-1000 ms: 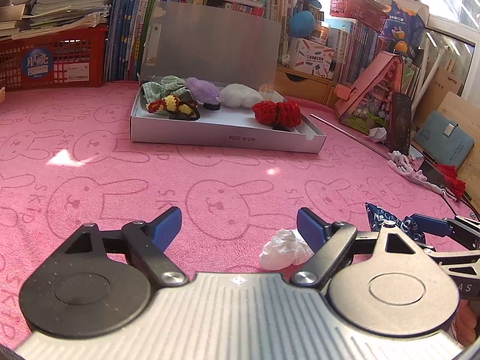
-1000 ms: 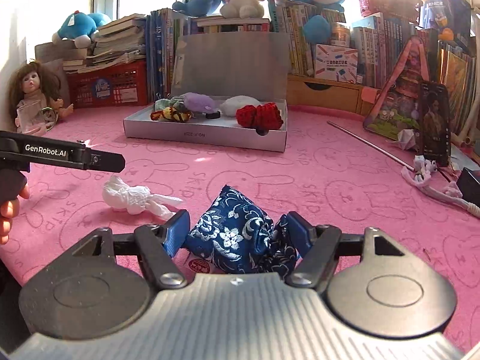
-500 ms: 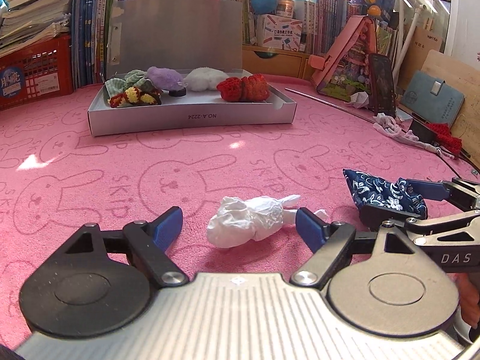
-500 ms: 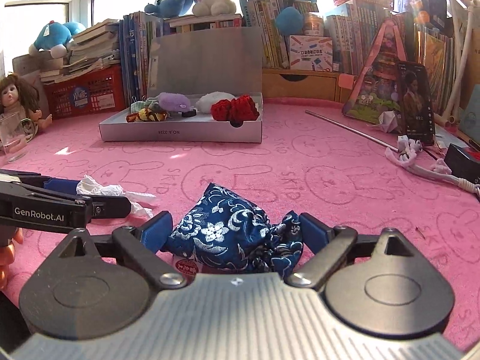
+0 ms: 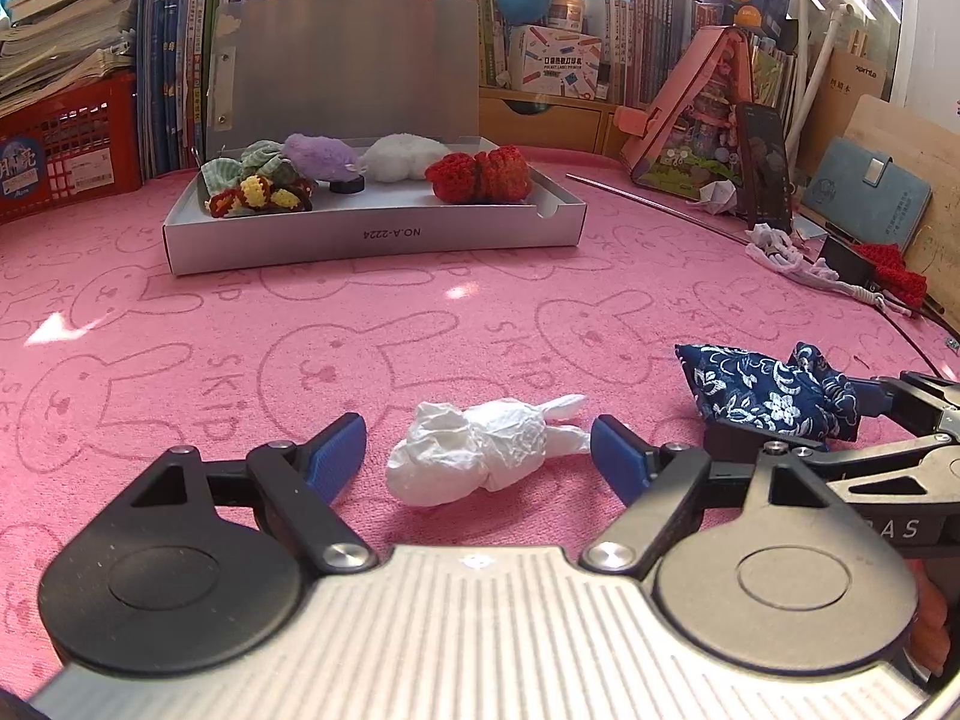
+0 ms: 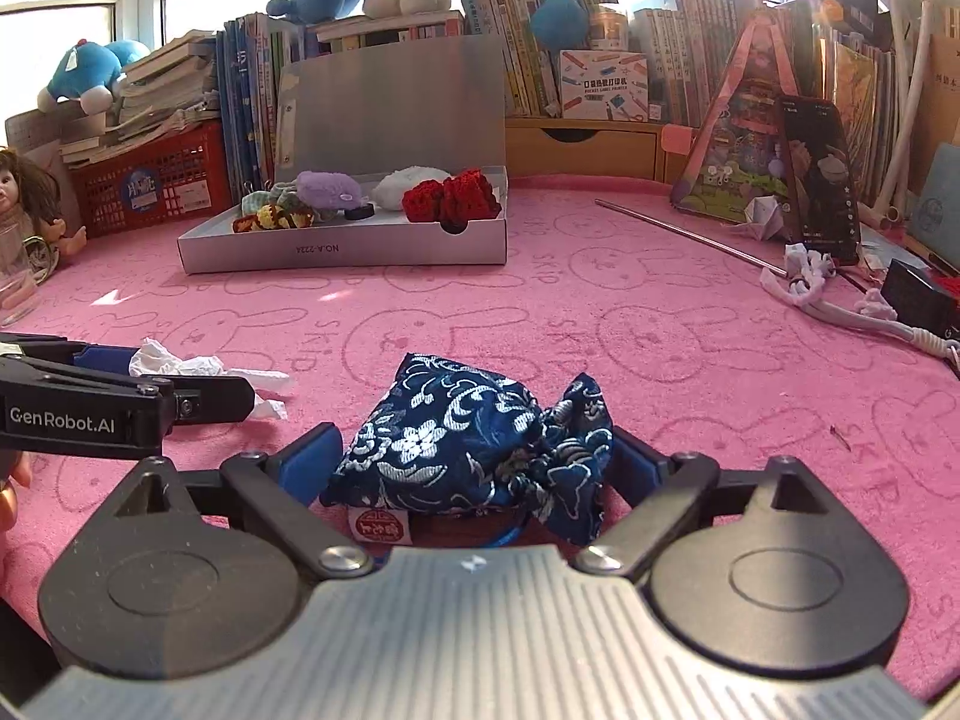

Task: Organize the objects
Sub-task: 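Grasp white tissue-wrapped doll with left tool while right tool grasps blue floral pouch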

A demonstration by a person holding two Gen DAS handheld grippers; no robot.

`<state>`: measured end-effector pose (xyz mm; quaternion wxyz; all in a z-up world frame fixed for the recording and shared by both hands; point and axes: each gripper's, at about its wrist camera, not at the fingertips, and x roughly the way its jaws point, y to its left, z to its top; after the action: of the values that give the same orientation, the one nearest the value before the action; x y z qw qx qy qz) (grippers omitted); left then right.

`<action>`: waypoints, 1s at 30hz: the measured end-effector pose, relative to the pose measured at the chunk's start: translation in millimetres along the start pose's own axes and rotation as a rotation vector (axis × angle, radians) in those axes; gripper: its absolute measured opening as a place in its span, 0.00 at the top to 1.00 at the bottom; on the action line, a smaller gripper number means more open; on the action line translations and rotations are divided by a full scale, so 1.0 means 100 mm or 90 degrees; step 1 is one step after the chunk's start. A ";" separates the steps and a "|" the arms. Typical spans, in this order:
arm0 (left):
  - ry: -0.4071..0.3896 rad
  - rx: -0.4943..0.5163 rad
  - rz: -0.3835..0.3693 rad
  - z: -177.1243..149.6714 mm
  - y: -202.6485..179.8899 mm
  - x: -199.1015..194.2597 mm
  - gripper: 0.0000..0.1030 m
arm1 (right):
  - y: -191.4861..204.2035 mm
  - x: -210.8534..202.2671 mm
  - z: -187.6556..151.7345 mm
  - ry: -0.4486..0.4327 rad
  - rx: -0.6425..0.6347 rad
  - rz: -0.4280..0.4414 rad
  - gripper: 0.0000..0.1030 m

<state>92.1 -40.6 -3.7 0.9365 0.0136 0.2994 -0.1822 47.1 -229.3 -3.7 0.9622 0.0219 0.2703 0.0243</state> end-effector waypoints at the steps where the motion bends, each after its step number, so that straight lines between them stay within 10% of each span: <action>1: 0.000 0.008 0.006 0.00 -0.02 0.01 0.17 | -0.01 0.01 0.00 0.003 0.002 0.000 0.08; 30: -0.016 0.011 0.077 -0.06 -0.10 -0.01 0.33 | 0.19 0.13 0.08 0.020 -0.025 0.006 0.15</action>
<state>84.7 -48.5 -6.8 0.9494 0.0373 0.2844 -0.1281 61.4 -210.3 -2.9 0.9580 0.0039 0.2848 0.0346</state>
